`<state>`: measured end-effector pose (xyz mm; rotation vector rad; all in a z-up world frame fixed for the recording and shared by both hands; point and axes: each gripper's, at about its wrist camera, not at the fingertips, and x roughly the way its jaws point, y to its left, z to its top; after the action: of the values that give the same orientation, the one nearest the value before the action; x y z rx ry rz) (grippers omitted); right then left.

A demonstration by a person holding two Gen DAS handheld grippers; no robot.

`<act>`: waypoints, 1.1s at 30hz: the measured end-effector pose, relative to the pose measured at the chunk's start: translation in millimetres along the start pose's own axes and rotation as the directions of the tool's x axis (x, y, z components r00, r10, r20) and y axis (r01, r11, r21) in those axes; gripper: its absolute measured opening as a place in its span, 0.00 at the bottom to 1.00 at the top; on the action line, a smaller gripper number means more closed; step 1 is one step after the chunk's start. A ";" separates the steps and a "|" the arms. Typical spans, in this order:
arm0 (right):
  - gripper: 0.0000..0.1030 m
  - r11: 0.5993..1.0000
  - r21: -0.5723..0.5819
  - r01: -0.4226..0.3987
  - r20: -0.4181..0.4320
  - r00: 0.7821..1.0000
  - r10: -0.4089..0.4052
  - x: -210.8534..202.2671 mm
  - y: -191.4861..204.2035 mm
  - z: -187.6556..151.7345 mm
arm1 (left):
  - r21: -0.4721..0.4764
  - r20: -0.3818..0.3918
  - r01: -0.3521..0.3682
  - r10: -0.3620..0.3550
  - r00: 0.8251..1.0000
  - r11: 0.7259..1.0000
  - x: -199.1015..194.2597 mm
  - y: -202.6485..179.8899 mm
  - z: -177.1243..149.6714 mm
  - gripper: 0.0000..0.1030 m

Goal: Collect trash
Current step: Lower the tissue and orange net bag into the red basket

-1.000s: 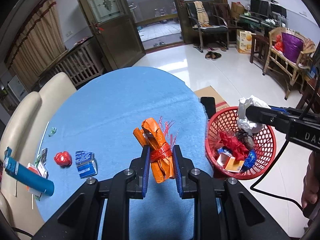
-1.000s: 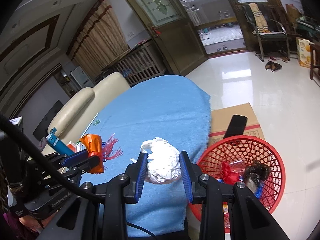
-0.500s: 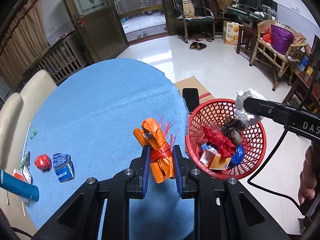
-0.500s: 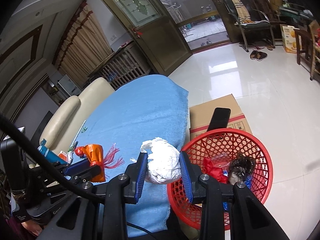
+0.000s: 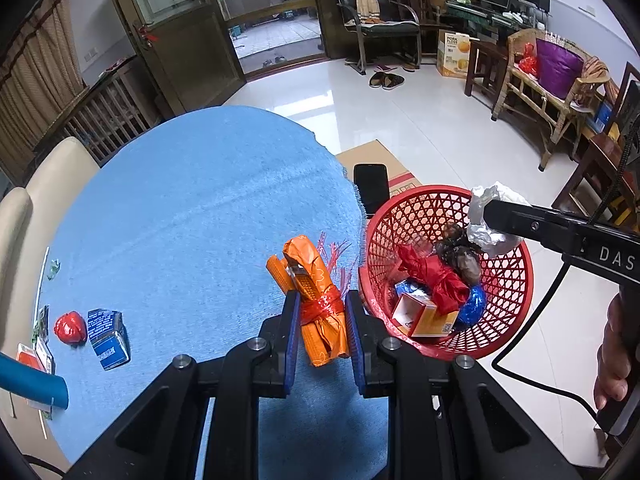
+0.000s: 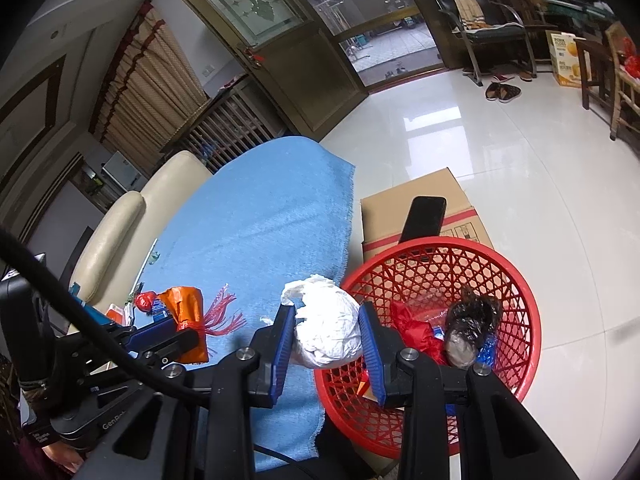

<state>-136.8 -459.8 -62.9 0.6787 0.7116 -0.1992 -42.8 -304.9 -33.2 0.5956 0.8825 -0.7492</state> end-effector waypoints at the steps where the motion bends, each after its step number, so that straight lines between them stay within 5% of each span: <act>1: 0.34 1.000 0.003 0.002 -0.002 1.000 -0.002 0.6 -1.4 -0.2 | 0.001 -0.001 0.004 -0.004 1.000 1.000 0.9 -0.7 0.6 0.23; 12: 0.34 0.998 0.052 0.028 -0.009 1.000 -0.028 2.4 -21.7 0.9 | 0.025 -0.008 0.078 -0.078 0.997 0.997 8.0 -12.6 6.6 0.23; 21: 0.35 0.994 0.104 0.045 -0.019 0.999 -0.043 4.7 -39.9 0.8 | -0.010 -0.012 0.285 -0.285 0.958 0.958 15.0 -16.3 9.1 0.23; 33: 0.36 0.981 0.169 0.091 -0.064 0.995 -0.081 13.5 -62.8 -2.9 | 0.037 -0.062 0.342 -0.339 0.939 0.939 33.3 -42.2 12.2 0.23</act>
<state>-152.6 -505.5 -105.2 0.8211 0.7853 -0.3245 -56.3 -350.1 -61.7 0.5115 1.0351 -1.0739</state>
